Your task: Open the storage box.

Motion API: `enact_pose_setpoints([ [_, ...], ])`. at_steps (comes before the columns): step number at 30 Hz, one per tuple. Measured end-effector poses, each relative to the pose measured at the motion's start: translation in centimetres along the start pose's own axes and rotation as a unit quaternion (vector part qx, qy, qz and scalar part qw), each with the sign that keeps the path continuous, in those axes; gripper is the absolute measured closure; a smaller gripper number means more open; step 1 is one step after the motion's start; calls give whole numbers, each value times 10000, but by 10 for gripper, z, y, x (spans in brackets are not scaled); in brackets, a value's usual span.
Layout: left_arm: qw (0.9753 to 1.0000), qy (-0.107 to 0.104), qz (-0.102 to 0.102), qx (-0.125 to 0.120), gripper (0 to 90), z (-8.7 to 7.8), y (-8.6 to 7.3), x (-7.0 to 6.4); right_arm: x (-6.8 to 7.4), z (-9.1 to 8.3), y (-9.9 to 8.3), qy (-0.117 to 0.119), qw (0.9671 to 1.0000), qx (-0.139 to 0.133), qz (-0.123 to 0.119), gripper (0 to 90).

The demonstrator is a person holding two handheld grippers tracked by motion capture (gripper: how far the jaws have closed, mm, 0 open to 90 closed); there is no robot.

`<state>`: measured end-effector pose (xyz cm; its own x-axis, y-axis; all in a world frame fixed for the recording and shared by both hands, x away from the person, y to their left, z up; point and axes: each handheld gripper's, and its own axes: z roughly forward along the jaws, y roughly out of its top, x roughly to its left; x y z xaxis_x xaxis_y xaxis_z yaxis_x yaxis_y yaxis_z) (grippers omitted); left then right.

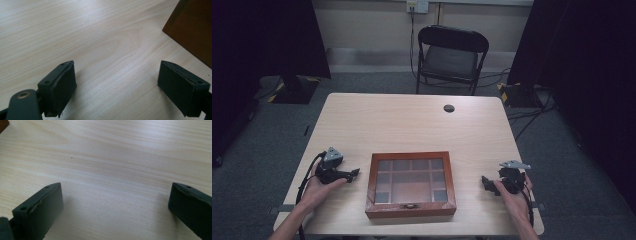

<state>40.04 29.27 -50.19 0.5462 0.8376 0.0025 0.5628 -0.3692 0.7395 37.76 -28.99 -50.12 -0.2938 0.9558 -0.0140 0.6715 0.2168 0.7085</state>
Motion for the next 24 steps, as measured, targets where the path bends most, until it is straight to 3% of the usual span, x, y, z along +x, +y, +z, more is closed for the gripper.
enact_pose_setpoints([
  [6, 10000, -5, 2, 8, 141, 0, 0, 0, 1, -1, 2, 57, 9999, 72, -43, 4],
  [11, 10000, -6, 3, 8, 141, 0, 0, 0, 7, -6, 8, 202, 9996, 145, -116, 202],
  [18, 10000, -13, 5, 7, 141, 0, 0, 0, 15, -10, 17, 867, 9961, 116, -90, 221],
  [24, 10000, -15, 2, 7, 141, 0, 0, 0, 24, -19, 25, 1172, 9930, -67, -165, 306],
])
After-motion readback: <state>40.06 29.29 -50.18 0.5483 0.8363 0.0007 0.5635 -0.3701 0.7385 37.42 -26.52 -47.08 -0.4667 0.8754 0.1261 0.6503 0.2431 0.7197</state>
